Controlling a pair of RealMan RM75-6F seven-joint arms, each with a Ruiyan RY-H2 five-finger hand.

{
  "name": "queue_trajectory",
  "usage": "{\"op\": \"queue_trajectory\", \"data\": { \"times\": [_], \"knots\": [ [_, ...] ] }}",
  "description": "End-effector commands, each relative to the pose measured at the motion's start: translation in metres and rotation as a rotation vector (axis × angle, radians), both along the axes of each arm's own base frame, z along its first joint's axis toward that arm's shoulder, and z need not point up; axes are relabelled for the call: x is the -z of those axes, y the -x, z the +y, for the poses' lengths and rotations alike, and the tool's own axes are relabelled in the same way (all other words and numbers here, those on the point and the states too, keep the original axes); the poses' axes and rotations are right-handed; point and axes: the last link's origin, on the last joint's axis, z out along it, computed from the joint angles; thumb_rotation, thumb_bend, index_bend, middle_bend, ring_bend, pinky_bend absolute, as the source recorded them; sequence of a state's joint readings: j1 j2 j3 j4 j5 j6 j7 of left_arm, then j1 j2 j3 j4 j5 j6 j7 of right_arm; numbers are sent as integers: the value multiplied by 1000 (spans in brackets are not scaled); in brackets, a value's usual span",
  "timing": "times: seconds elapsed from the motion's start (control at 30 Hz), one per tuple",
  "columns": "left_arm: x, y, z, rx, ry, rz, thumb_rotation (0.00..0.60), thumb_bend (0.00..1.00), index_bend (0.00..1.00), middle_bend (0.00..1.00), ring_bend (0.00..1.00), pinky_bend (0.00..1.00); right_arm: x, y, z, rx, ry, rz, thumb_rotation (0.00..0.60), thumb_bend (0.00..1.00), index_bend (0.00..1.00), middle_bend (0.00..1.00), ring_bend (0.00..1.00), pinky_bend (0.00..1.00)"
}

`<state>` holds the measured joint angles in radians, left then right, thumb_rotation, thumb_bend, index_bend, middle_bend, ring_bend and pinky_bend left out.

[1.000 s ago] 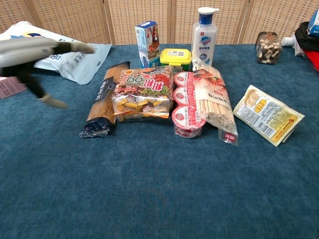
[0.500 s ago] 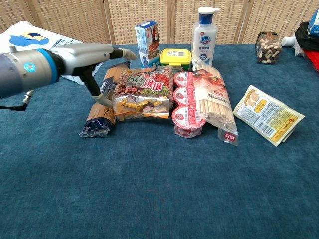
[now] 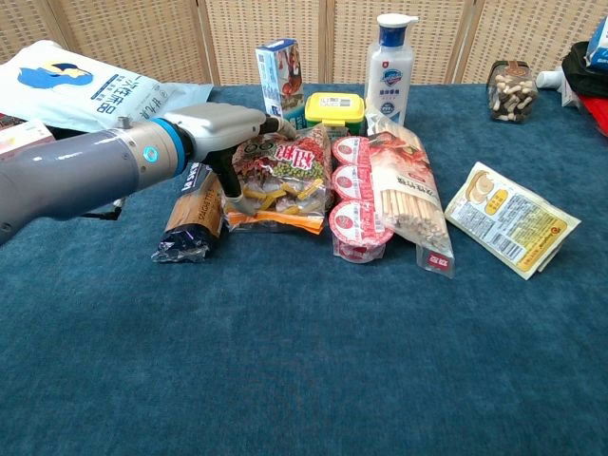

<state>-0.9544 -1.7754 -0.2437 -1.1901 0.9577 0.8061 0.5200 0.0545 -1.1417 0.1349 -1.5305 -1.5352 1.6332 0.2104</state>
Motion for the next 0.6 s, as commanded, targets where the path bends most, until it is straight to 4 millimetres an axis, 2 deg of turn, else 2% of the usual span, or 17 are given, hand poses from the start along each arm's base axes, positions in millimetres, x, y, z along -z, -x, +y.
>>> {"op": "queue_trajectory", "data": {
  "times": [0.03, 0.13, 0.37, 0.6],
  "knots": [
    [6, -10, -2, 48, -74, -14, 600, 61, 819, 888, 942, 996, -1, 0, 1, -5, -1, -4, 600, 0, 0, 0, 0, 0],
    [-1, -17, -5, 73, -93, -64, 600, 68, 832, 966, 1000, 1000, -1, 0, 1, -6, 0, -5, 600, 0, 0, 0, 0, 0],
    [-35, -36, -20, 107, -107, -186, 600, 70, 840, 970, 1000, 1000, 1, -3, 3, -15, -8, 4, 600, 0, 0, 0, 0, 0],
    [-83, -54, -41, 137, -128, -300, 600, 70, 840, 969, 1000, 1000, 2, -6, 4, -21, -10, 5, 600, 0, 0, 0, 0, 0]
  ]
}}
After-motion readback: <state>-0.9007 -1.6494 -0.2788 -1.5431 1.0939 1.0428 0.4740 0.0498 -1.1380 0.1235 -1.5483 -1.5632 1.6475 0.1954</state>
